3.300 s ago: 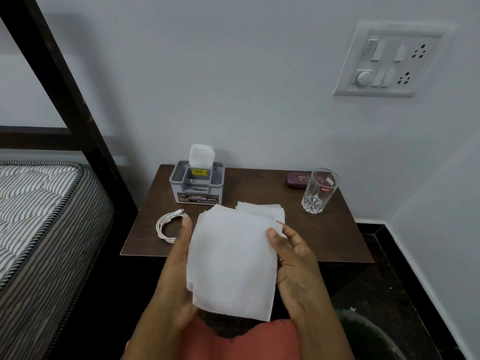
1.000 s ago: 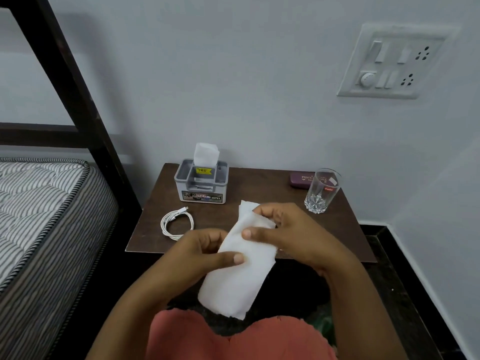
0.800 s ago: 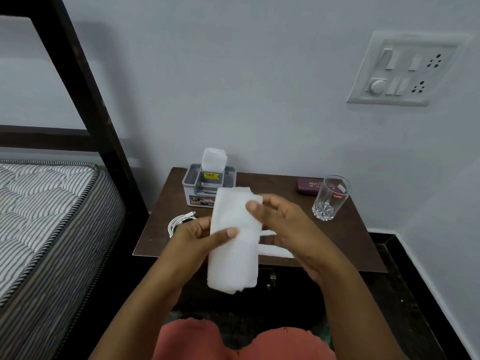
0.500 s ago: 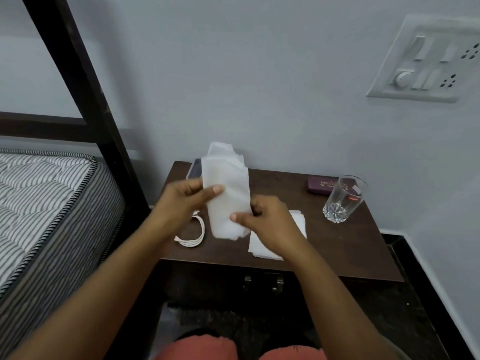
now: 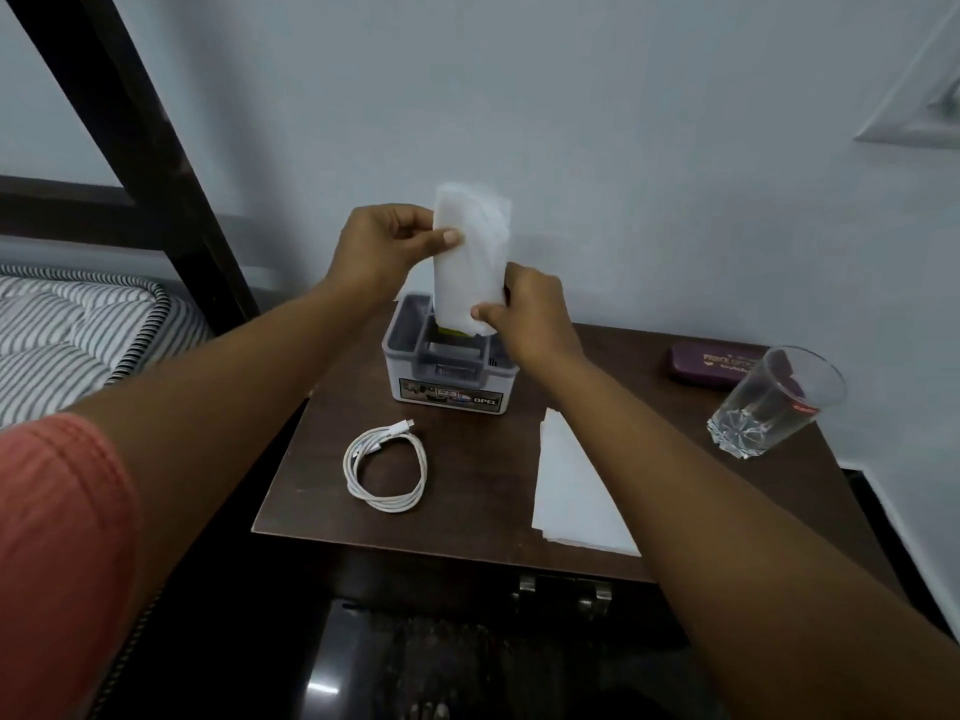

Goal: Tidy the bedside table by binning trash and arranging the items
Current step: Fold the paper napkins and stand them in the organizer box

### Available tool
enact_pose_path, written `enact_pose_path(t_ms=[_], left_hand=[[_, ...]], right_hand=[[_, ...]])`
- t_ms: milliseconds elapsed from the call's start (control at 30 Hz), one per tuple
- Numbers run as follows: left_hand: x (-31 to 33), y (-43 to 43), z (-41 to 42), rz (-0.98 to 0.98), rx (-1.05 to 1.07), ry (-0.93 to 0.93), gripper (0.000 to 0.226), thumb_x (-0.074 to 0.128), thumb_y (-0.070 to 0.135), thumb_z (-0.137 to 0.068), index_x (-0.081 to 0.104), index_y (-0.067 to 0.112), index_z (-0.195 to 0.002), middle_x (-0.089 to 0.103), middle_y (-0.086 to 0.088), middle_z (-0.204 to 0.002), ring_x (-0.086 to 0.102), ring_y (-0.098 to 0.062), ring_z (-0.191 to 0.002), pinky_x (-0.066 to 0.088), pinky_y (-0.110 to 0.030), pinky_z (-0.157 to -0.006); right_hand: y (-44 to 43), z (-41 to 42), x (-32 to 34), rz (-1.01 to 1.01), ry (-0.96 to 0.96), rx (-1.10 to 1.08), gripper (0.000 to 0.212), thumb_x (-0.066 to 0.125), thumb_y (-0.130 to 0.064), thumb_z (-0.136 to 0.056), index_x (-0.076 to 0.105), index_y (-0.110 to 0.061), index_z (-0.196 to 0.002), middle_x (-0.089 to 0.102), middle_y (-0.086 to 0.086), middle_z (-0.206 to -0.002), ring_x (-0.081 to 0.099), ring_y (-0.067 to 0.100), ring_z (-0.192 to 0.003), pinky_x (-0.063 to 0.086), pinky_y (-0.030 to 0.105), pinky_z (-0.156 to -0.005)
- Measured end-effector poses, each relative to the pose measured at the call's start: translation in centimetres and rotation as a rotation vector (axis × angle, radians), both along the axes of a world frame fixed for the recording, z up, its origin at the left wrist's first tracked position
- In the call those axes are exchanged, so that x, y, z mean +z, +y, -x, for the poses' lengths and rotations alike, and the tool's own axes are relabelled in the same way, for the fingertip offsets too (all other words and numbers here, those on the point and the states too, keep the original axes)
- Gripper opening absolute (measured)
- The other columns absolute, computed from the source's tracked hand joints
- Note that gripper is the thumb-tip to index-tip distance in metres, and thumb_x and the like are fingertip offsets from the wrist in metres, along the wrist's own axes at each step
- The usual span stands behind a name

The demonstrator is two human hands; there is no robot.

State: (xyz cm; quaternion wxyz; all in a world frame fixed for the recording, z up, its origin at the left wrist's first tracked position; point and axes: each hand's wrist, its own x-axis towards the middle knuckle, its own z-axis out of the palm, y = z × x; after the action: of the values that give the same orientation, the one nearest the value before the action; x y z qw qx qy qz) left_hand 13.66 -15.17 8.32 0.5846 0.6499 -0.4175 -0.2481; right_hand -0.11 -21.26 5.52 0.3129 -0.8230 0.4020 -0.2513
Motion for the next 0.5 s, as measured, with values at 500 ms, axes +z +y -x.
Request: enact_pose_path(t_ms=[500], left_hand=[[-5.3, -0.4, -1.4, 0.001, 0.055, -0.077, 0.021, 0.07, 0.018, -0.08, 0.07, 0.005, -0.096, 0.071, -0.007, -0.092, 0.068, -0.018, -0.087, 0.056, -0.026, -0.08]], right_hand=[[-0.6, -1.5, -3.9, 0.165, 0.065, 0.023, 0.035, 0.07, -0.024, -0.078, 0.058, -0.012, -0.108, 0.067, 0.007, -0.103, 0.059, 0.029, -0.099, 0.047, 0.046, -0.087]])
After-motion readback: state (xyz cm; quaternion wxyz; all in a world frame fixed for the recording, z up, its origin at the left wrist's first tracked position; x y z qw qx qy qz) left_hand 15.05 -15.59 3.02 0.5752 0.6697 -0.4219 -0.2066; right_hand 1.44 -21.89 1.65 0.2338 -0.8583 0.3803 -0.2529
